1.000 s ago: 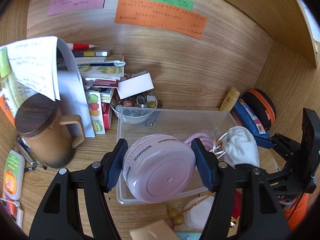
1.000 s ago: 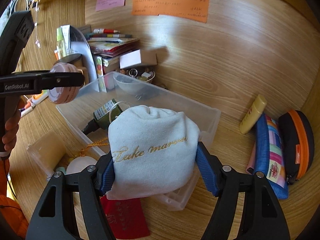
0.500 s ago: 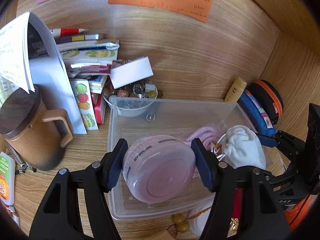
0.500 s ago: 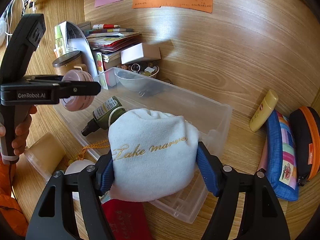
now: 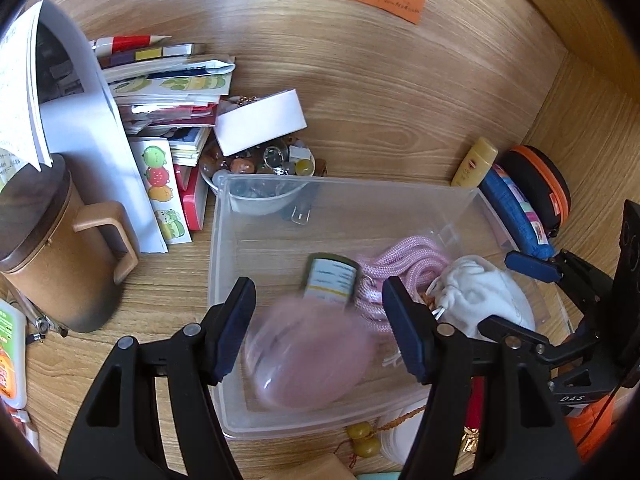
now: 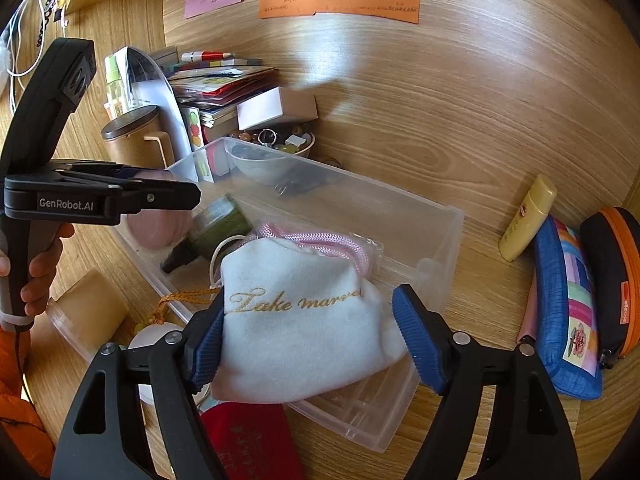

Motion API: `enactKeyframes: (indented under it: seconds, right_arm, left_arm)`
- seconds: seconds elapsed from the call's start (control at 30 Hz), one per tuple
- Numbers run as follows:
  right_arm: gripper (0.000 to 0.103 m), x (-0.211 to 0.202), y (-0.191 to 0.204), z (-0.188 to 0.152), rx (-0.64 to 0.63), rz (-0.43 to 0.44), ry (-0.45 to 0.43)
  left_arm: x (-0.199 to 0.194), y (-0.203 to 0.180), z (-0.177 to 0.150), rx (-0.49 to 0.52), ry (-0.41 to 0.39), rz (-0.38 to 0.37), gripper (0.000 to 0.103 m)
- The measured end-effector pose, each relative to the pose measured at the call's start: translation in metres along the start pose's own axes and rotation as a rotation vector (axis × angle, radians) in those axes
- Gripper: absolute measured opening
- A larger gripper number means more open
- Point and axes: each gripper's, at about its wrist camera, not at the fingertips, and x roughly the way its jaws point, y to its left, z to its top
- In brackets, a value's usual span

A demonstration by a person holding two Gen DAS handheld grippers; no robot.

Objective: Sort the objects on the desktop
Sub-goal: 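Carry the white pouch and pink container into the clear box and release both, then grasp the red velvet pouch with the right gripper while the left grasps the cream jar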

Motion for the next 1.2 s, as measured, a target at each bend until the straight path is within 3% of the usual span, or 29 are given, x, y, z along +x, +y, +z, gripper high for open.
enactKeyframes:
  seconds: [0.37, 0.5, 0.6, 0.77, 1.2]
  right_arm:
    - [0.077, -0.003, 0.003, 0.0, -0.022, -0.009, 0.013]
    - [0.085, -0.009, 0.005, 0.001, -0.038, -0.008, 0.006]
    - [0.085, -0.018, 0.01, 0.003, -0.054, -0.018, -0.018]
    - [0.085, -0.03, 0.014, 0.005, -0.068, -0.047, -0.042]
    - [0.085, -0.066, 0.018, -0.003, -0.008, -0.098, -0.076]
  left_arm:
    - [0.004, -0.006, -0.003, 0.027, 0.023, 0.025, 0.068]
    - [-0.005, -0.01, -0.003, 0.038, -0.004, 0.039, 0.075]
    - [-0.017, -0.013, -0.005, 0.071, -0.033, 0.03, 0.077]
    - [-0.038, -0.018, -0.01, 0.098, -0.09, 0.072, 0.089]
    - [-0.071, -0.012, -0.033, 0.1, -0.132, 0.102, 0.094]
